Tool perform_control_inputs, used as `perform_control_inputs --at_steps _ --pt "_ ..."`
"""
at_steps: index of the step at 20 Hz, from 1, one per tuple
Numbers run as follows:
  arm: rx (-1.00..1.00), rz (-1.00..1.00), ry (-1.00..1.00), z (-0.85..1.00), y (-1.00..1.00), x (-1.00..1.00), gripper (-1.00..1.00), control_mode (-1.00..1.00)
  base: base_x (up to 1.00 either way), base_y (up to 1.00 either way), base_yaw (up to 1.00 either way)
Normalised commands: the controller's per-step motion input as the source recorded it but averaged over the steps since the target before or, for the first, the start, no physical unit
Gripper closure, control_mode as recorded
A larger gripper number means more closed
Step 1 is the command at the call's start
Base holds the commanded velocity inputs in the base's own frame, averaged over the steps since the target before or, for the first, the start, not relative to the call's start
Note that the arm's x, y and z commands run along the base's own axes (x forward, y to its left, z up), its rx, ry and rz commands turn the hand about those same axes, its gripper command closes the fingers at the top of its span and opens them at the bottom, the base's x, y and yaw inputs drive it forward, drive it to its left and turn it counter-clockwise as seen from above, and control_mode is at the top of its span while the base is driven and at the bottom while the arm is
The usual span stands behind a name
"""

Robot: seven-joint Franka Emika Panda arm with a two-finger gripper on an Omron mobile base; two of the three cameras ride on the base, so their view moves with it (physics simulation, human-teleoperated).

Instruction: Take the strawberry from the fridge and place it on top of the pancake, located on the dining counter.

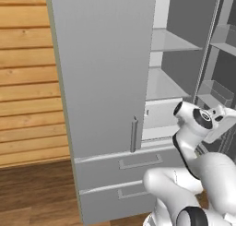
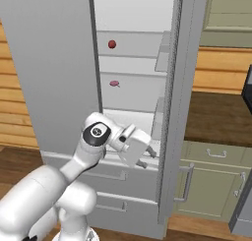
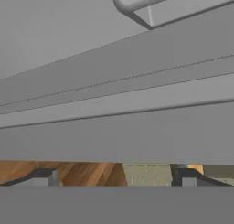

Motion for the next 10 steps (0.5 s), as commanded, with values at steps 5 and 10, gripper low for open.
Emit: perform_control_inputs --at_steps 5,10 --pt "0.35 0.00 -0.06 -0.07 1.00 0.06 -1.00 -1.00 0.00 0.00 0.00" --pt "0.46 0.00 -0.09 -0.20 1.00 0.44 -1.00 -1.00 0.00 0.00 0.00"
